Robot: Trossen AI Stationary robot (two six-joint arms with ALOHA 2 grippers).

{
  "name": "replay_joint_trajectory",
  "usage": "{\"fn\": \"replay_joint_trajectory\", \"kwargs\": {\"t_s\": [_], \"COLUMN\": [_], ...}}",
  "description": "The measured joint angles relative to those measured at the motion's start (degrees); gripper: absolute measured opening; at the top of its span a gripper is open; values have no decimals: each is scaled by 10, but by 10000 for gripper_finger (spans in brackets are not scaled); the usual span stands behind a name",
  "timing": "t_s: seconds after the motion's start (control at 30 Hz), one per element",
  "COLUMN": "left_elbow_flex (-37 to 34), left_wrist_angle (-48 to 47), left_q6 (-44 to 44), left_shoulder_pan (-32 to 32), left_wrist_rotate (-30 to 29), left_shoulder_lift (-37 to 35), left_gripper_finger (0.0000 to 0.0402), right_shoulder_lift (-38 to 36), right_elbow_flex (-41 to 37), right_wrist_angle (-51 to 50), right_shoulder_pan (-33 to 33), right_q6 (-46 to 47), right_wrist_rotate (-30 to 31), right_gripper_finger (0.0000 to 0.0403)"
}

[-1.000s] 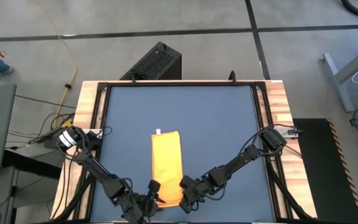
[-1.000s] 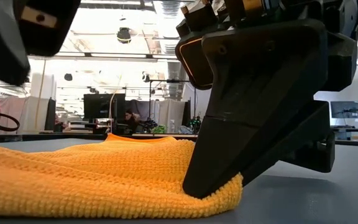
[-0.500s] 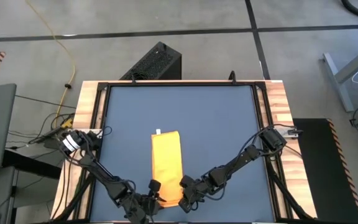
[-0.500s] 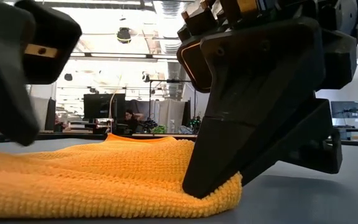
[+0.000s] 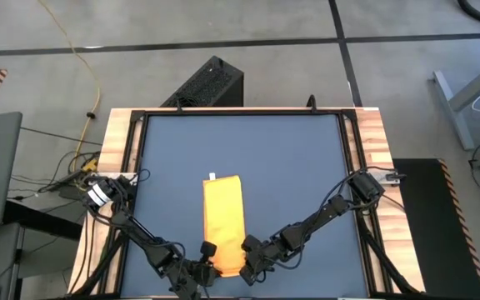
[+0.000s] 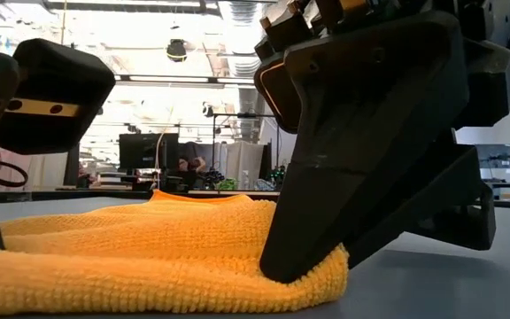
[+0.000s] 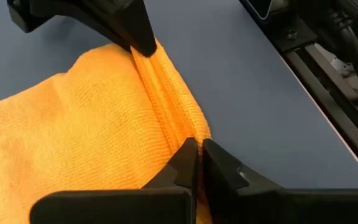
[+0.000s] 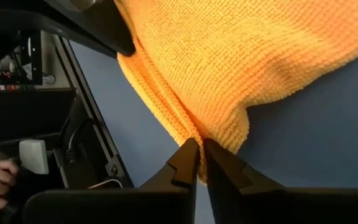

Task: Roll towel into tight, uniform cylinder
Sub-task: Roll the orange towel

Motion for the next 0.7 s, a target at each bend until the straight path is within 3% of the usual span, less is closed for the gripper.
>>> {"fn": "replay_joint_trajectory", "kwargs": {"t_s": [0.43, 0.57, 0.7], "left_elbow_flex": [0, 0, 0], "left_wrist_angle": [-2, -1, 1], "left_q6": [-20, -31, -49], "left_shoulder_pan": [1, 1, 1], "left_wrist_rotate": [30, 32, 38], "left_shoulder_lift": [0, 0, 0], "left_gripper_finger": [0, 0, 0], "right_shoulder_lift": [-53, -73, -77], "right_elbow_flex": [0, 0, 0], "right_wrist_angle": [-4, -3, -3], "right_shoulder_pan": [10, 23, 48], "right_q6": [-75, -169, -311], "right_wrist_rotate": [-19, -3, 61], "right_gripper_finger": [83, 83, 83]}}
